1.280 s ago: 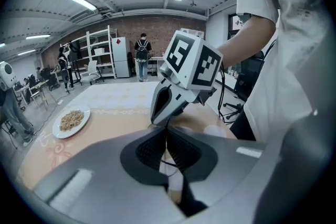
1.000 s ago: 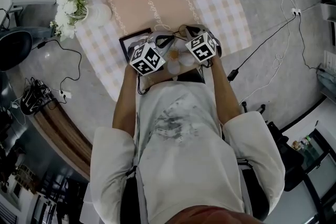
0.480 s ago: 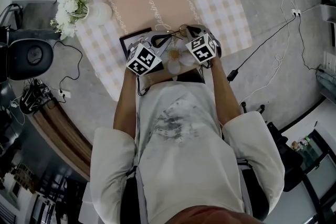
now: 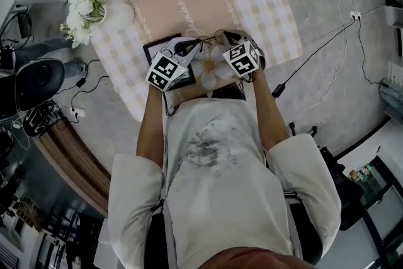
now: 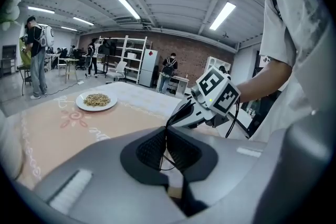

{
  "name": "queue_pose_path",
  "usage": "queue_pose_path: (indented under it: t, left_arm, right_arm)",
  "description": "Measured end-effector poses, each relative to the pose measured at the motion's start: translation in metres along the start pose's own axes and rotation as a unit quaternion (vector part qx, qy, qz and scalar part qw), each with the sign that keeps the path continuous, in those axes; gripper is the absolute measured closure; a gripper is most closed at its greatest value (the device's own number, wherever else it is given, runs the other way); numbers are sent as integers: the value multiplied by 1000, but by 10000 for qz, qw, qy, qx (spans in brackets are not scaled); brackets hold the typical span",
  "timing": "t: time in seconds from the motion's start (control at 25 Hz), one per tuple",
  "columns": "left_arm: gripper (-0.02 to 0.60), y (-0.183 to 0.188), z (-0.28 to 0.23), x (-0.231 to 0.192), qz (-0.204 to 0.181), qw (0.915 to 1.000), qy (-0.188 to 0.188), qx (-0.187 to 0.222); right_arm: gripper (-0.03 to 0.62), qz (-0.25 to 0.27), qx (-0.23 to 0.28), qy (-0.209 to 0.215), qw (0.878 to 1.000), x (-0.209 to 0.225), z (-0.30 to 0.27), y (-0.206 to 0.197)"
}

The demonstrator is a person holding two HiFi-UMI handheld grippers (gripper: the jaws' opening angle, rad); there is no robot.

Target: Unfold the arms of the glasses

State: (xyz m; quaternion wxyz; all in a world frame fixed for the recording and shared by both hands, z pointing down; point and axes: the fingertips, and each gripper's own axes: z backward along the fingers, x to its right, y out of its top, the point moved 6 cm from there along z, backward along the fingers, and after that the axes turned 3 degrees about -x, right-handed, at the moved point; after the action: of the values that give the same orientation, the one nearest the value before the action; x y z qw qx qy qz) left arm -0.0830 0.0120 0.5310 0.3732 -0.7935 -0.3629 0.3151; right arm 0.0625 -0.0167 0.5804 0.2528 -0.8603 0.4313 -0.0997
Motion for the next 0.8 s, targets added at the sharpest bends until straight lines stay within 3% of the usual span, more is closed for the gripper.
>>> queue_pose_path:
  t: [0.36, 0.76, 0.8]
  left_arm:
    - [569, -2, -5, 0, 28, 10000, -55, -14]
    - [569, -3, -5, 0, -2, 9999, -106, -69]
    - [569, -2, -5, 0, -4, 9999, -106, -68]
  right_arm:
    - [577, 318, 222, -282, 9988, -5, 4, 2]
    - [574, 734, 492, -128, 9960, -24, 9, 14]
    - [549, 771, 501, -107, 9957, -25, 10, 15]
